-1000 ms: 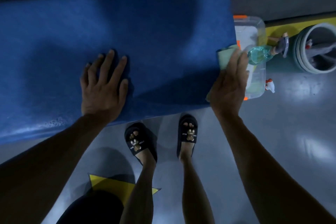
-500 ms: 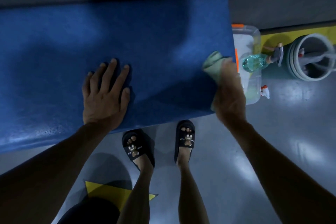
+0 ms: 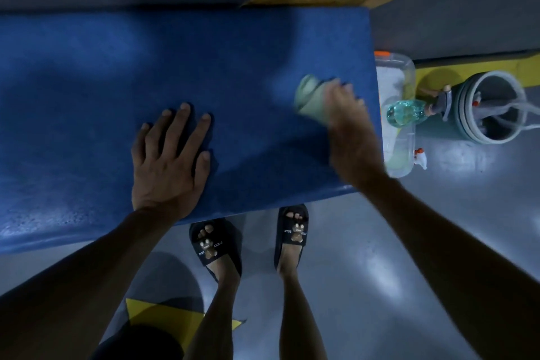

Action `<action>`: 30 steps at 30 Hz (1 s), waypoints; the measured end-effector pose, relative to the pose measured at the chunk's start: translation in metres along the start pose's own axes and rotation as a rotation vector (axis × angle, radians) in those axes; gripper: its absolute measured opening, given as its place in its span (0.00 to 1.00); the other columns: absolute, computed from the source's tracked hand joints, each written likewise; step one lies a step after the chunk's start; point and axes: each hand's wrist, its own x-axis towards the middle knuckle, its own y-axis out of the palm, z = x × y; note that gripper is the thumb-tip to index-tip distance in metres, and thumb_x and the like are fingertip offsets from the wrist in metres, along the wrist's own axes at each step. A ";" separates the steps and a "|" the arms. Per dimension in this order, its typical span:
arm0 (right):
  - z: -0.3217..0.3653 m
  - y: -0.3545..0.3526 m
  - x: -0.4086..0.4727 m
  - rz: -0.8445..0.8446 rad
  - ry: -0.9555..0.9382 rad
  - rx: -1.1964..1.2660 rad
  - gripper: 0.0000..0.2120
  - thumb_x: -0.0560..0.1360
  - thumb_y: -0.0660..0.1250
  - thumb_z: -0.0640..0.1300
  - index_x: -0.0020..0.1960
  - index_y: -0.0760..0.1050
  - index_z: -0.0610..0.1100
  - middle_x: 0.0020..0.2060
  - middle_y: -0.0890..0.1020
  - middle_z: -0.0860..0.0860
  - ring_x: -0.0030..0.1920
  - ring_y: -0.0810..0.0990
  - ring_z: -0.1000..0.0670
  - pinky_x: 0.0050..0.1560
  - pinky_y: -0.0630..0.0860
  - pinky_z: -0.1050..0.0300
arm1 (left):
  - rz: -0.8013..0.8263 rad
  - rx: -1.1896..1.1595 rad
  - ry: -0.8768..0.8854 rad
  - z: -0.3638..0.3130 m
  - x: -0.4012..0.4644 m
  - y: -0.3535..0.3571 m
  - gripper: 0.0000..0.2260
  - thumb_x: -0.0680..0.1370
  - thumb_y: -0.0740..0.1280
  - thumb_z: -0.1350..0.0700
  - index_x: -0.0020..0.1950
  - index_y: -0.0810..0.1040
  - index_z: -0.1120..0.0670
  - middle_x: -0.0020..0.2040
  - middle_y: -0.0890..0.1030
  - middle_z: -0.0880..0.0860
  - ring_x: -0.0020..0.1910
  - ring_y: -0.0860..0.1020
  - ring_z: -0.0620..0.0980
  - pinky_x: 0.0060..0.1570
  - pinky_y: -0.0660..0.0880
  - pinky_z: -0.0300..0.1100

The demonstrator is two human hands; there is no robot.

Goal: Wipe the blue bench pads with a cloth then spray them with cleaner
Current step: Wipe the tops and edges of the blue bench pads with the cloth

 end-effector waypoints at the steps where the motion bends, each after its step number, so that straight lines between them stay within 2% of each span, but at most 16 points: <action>1: -0.014 -0.005 0.010 -0.009 0.127 0.008 0.31 0.78 0.50 0.33 0.81 0.53 0.40 0.80 0.57 0.42 0.80 0.53 0.42 0.78 0.55 0.38 | -0.003 -0.001 0.003 0.000 0.000 0.001 0.26 0.82 0.49 0.43 0.81 0.53 0.45 0.81 0.55 0.52 0.78 0.54 0.58 0.76 0.47 0.58; 4: 0.001 0.000 0.034 -0.214 0.466 0.077 0.28 0.81 0.50 0.38 0.80 0.53 0.37 0.80 0.57 0.41 0.80 0.54 0.41 0.79 0.54 0.43 | -0.001 0.004 -0.005 0.001 0.001 0.002 0.26 0.82 0.48 0.43 0.81 0.53 0.45 0.81 0.55 0.53 0.78 0.54 0.58 0.76 0.47 0.58; 6: 0.044 0.020 0.040 -0.321 0.583 0.026 0.27 0.82 0.49 0.41 0.80 0.54 0.37 0.80 0.57 0.41 0.80 0.56 0.40 0.78 0.56 0.42 | 0.012 0.007 -0.008 0.001 0.001 0.002 0.26 0.82 0.47 0.43 0.81 0.52 0.45 0.81 0.54 0.53 0.78 0.54 0.58 0.76 0.47 0.58; 7: 0.071 0.030 0.036 -0.333 0.524 0.018 0.26 0.83 0.50 0.41 0.80 0.54 0.37 0.80 0.56 0.41 0.80 0.55 0.41 0.78 0.56 0.42 | 0.011 0.008 -0.010 0.000 0.001 0.001 0.26 0.82 0.48 0.43 0.81 0.52 0.45 0.81 0.55 0.53 0.78 0.54 0.58 0.76 0.47 0.58; 8: 0.098 0.037 0.028 -0.290 0.372 0.037 0.26 0.83 0.52 0.41 0.80 0.54 0.39 0.80 0.55 0.41 0.80 0.54 0.41 0.78 0.55 0.43 | 0.004 0.010 -0.011 0.000 0.001 0.001 0.26 0.82 0.48 0.43 0.81 0.53 0.45 0.81 0.55 0.53 0.78 0.54 0.58 0.76 0.47 0.58; 10: 0.124 0.037 0.010 -0.090 0.001 0.062 0.28 0.82 0.57 0.37 0.81 0.53 0.42 0.80 0.55 0.44 0.81 0.51 0.44 0.80 0.51 0.45 | -0.008 0.010 -0.008 -0.001 0.002 0.001 0.26 0.82 0.49 0.43 0.80 0.54 0.45 0.81 0.56 0.53 0.78 0.55 0.59 0.76 0.47 0.57; 12: 0.092 0.022 0.009 0.063 -0.243 0.031 0.32 0.80 0.56 0.33 0.81 0.52 0.44 0.81 0.54 0.46 0.81 0.50 0.46 0.80 0.50 0.47 | -0.019 0.014 -0.001 0.000 0.001 0.001 0.26 0.82 0.49 0.43 0.80 0.55 0.45 0.80 0.56 0.53 0.78 0.56 0.59 0.76 0.48 0.58; 13: 0.068 0.016 0.015 0.057 -0.268 0.009 0.32 0.79 0.55 0.32 0.81 0.54 0.43 0.80 0.56 0.45 0.81 0.52 0.45 0.80 0.52 0.45 | -0.026 0.016 0.001 0.001 0.001 0.001 0.26 0.82 0.49 0.43 0.80 0.55 0.45 0.80 0.57 0.53 0.77 0.56 0.59 0.76 0.48 0.58; 15: 0.014 0.004 0.028 -0.011 -0.131 0.015 0.28 0.81 0.53 0.34 0.80 0.56 0.41 0.79 0.59 0.42 0.80 0.55 0.43 0.77 0.58 0.39 | -0.023 0.018 0.005 0.001 0.002 0.002 0.26 0.82 0.49 0.43 0.80 0.56 0.45 0.80 0.57 0.53 0.77 0.56 0.60 0.76 0.48 0.58; 17: -0.025 -0.005 0.042 -0.075 0.118 0.058 0.26 0.83 0.51 0.38 0.81 0.53 0.39 0.80 0.58 0.41 0.80 0.55 0.43 0.77 0.58 0.40 | -0.018 0.019 0.003 0.000 0.002 0.002 0.26 0.82 0.49 0.43 0.80 0.56 0.46 0.80 0.56 0.53 0.77 0.56 0.60 0.76 0.49 0.59; 20: -0.010 0.000 0.062 -0.231 0.446 0.128 0.28 0.81 0.50 0.41 0.80 0.52 0.37 0.80 0.57 0.41 0.80 0.55 0.43 0.77 0.58 0.42 | -0.015 0.031 -0.002 0.000 0.003 0.003 0.26 0.81 0.49 0.43 0.80 0.56 0.46 0.81 0.56 0.53 0.77 0.56 0.60 0.75 0.50 0.59; 22: 0.030 0.015 0.069 -0.288 0.516 0.049 0.28 0.82 0.50 0.42 0.81 0.53 0.38 0.80 0.57 0.42 0.80 0.56 0.43 0.77 0.58 0.41 | -0.018 0.039 -0.001 0.000 0.003 0.002 0.26 0.81 0.49 0.43 0.80 0.56 0.46 0.80 0.57 0.53 0.77 0.57 0.60 0.75 0.50 0.59; 24: 0.074 0.030 0.064 -0.258 0.293 0.015 0.26 0.84 0.50 0.44 0.80 0.55 0.39 0.80 0.58 0.42 0.80 0.56 0.43 0.77 0.56 0.42 | -0.018 0.043 -0.004 0.000 0.003 0.002 0.26 0.81 0.49 0.43 0.80 0.56 0.45 0.80 0.57 0.53 0.77 0.57 0.59 0.75 0.50 0.59; 26: 0.094 0.033 0.054 -0.084 -0.024 0.058 0.26 0.84 0.53 0.43 0.81 0.54 0.41 0.80 0.56 0.43 0.81 0.53 0.44 0.79 0.53 0.43 | -0.026 0.042 -0.003 -0.001 0.003 0.002 0.26 0.81 0.49 0.43 0.80 0.57 0.45 0.80 0.58 0.54 0.77 0.57 0.59 0.75 0.50 0.58; 28: 0.073 0.021 0.058 0.034 -0.266 0.060 0.27 0.84 0.55 0.40 0.81 0.54 0.42 0.81 0.55 0.45 0.81 0.51 0.46 0.79 0.53 0.44 | -0.039 0.050 0.002 -0.001 0.003 0.002 0.26 0.81 0.50 0.43 0.80 0.58 0.46 0.80 0.58 0.54 0.77 0.58 0.60 0.75 0.51 0.59; 30: 0.032 0.008 0.070 0.051 -0.335 -0.004 0.27 0.83 0.54 0.38 0.81 0.53 0.43 0.81 0.55 0.45 0.81 0.51 0.48 0.79 0.54 0.44 | -0.055 0.048 0.004 -0.001 0.003 0.002 0.26 0.81 0.50 0.44 0.80 0.59 0.46 0.80 0.59 0.54 0.77 0.59 0.60 0.75 0.51 0.59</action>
